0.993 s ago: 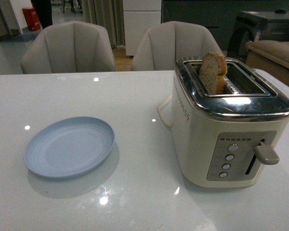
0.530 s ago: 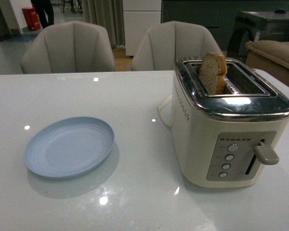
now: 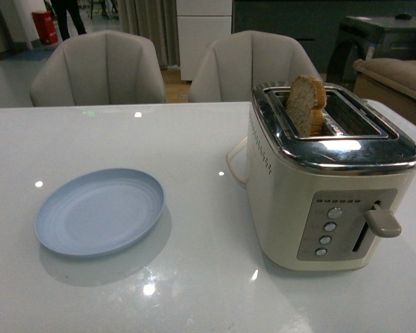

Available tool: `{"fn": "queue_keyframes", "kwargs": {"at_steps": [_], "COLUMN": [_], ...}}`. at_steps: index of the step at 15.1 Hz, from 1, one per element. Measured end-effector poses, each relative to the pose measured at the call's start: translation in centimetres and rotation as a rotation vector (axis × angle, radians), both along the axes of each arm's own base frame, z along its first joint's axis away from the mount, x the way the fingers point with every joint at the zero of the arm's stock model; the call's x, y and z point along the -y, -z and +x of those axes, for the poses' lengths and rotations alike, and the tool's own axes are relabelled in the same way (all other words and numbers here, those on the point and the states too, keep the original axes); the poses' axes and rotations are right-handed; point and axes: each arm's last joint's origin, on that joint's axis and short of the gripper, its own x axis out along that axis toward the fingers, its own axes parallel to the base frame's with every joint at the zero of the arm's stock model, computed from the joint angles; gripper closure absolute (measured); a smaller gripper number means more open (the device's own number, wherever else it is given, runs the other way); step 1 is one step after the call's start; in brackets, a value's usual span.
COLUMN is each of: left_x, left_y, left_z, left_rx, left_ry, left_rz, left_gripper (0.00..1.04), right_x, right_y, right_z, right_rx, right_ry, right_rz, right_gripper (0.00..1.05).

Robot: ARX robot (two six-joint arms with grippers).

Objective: Left arm holds plate, right arm toasts bread

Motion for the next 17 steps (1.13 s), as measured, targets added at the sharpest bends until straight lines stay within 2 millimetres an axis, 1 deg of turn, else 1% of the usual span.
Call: {"fn": "queue_keyframes", "kwargs": {"at_steps": [3, 6, 7, 8, 17], "left_x": [0.00, 0.00, 0.00, 0.00, 0.00], "left_y": [0.00, 0.00, 0.00, 0.00, 0.00], "left_z": [0.00, 0.00, 0.00, 0.00, 0.00], "left_rx": [0.000, 0.000, 0.000, 0.000, 0.000], "left_ry": [0.000, 0.000, 0.000, 0.000, 0.000], "left_rz": [0.000, 0.000, 0.000, 0.001, 0.000], "left_gripper": [0.57, 0.19, 0.08, 0.06, 0.07], "right_x": [0.00, 0.00, 0.00, 0.00, 0.00], "right_y": [0.00, 0.00, 0.00, 0.00, 0.00], "right_z": [0.00, 0.00, 0.00, 0.00, 0.00], "right_rx": [0.000, 0.000, 0.000, 0.000, 0.000], "right_ry": [0.000, 0.000, 0.000, 0.000, 0.000], "right_rz": [0.000, 0.000, 0.000, 0.000, 0.000], "right_gripper": [0.06, 0.06, 0.06, 0.06, 0.06]}}
